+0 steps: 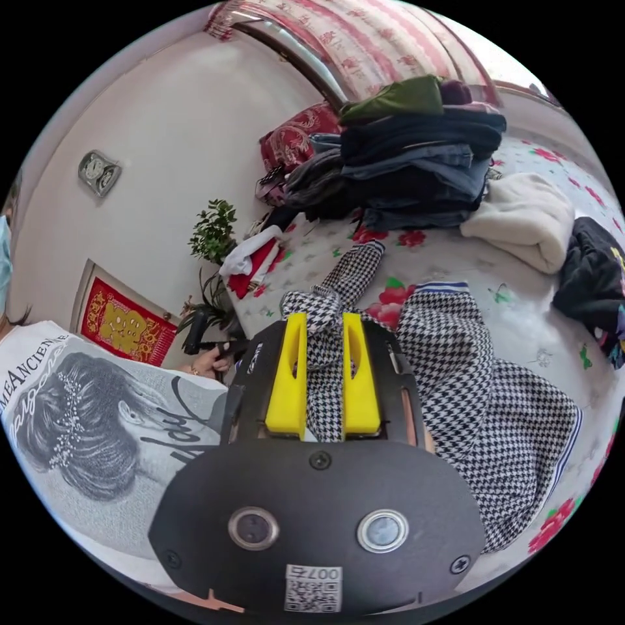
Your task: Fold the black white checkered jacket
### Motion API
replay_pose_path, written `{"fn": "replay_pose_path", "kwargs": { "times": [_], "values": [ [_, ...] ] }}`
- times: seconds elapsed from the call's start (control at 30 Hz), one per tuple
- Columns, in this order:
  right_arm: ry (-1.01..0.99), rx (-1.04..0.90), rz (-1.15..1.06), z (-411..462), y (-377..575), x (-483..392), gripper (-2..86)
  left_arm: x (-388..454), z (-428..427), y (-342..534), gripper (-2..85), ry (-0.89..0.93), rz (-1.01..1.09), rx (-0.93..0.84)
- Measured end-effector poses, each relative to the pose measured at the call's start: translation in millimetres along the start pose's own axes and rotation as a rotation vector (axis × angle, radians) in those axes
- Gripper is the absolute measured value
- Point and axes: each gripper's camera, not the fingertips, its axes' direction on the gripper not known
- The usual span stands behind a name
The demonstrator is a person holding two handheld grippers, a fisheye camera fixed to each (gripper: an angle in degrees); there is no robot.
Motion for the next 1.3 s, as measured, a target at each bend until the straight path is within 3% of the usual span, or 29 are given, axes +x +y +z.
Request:
{"fn": "replay_pose_path", "kwargs": {
  "times": [0.1,0.23,0.33,0.47,0.53,0.67,0.7,0.87,1.07,1.17,1.3],
  "values": [
    [0.021,0.037,-0.048,-2.8,-12.7,-13.1,8.6,24.7,12.2,7.7,8.1,0.044,0.103,-0.082],
    [0.047,-0.055,-0.3,25.9,-28.0,-74.9,10.6,52.8,26.4,30.3,10.9,0.073,0.182,-0.175],
    [0.015,-0.122,-0.547,56.0,-24.0,-134.2,11.7,55.4,34.5,46.6,9.0,0.119,0.098,-0.17],
    [0.095,-0.396,-0.711,145.3,-9.5,-168.6,11.6,56.9,57.4,49.0,2.3,0.149,-0.062,-0.203],
    [0.211,-0.501,-0.74,187.2,4.5,-160.7,10.3,86.4,55.3,38.1,-0.1,0.106,0.014,-0.177],
    [0.457,-0.617,-0.537,225.6,4.6,-103.7,3.8,148.9,21.1,17.5,-0.8,0.132,0.195,-0.078],
    [0.457,-0.588,-0.5,216.0,-1.4,-98.5,3.2,170.9,5.1,11.9,-0.8,0.142,0.253,-0.045],
    [0.474,0.016,-0.287,1.7,-67.7,-112.0,0.7,268.1,-77.2,12.8,-0.9,0.069,0.535,0.11],
    [0.76,0.473,-0.561,-187.1,-43.1,-268.6,0.2,404.6,-195.7,66.5,-0.9,0.06,0.787,0.423],
    [0.934,0.669,-0.679,-245.7,-9.7,-342.0,0.1,468.6,-265.7,129.5,-0.9,0.039,0.907,0.67],
    [0.963,0.892,-0.748,-311.7,27.0,-391.9,0.0,523.5,-351.8,224.9,-0.9,0.024,0.997,1.006]
  ]
}}
